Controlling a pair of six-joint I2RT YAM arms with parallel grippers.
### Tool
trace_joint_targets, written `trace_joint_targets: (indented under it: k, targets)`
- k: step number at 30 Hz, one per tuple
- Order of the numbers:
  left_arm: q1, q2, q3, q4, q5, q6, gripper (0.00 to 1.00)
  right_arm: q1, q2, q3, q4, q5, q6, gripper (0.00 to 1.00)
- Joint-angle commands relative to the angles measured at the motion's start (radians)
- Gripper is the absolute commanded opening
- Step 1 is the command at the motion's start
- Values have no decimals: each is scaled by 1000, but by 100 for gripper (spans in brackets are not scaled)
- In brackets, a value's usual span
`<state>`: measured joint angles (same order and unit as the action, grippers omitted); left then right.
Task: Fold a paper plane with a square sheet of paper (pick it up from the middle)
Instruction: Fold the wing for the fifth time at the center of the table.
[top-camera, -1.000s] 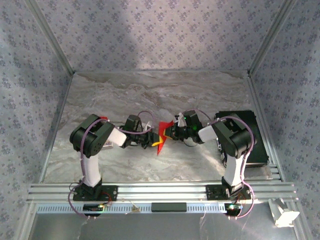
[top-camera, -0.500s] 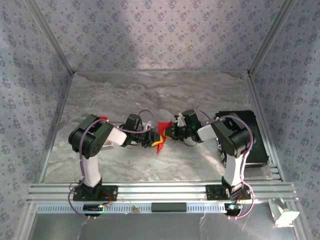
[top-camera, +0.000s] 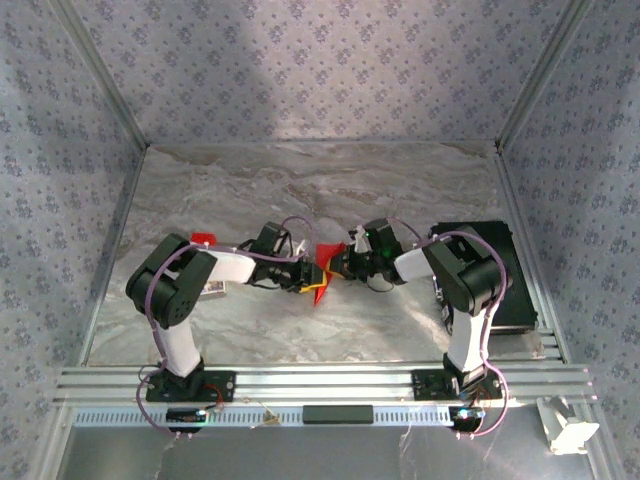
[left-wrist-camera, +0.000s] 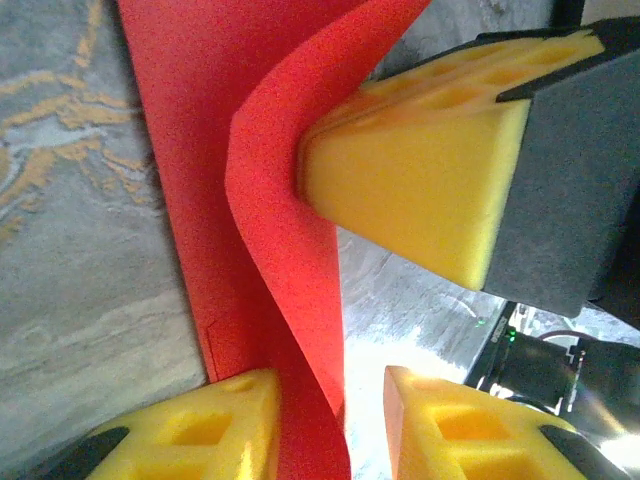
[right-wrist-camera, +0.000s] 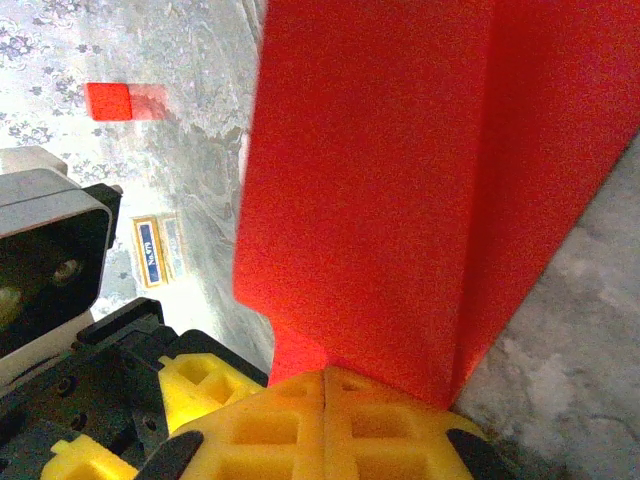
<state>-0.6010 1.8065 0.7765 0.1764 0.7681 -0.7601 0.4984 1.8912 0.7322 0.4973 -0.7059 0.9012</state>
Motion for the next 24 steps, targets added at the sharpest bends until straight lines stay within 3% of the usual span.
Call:
trace_joint_targets:
  k: [1, 9, 16, 24]
  targets:
    - [-16, -6, -3, -173, -30, 68, 29, 3, 19, -1, -102, 94, -2, 6]
    - [-17, -11, -18, -159, -8, 67, 14, 3, 17, 3, -121, 99, -7, 6]
    - [-18, -16, -40, -145, -9, 54, 8, 4, 16, 9, -141, 106, -12, 6]
    - [-19, -41, -55, -170, -2, 71, 21, 5, 14, 15, -167, 116, -17, 6]
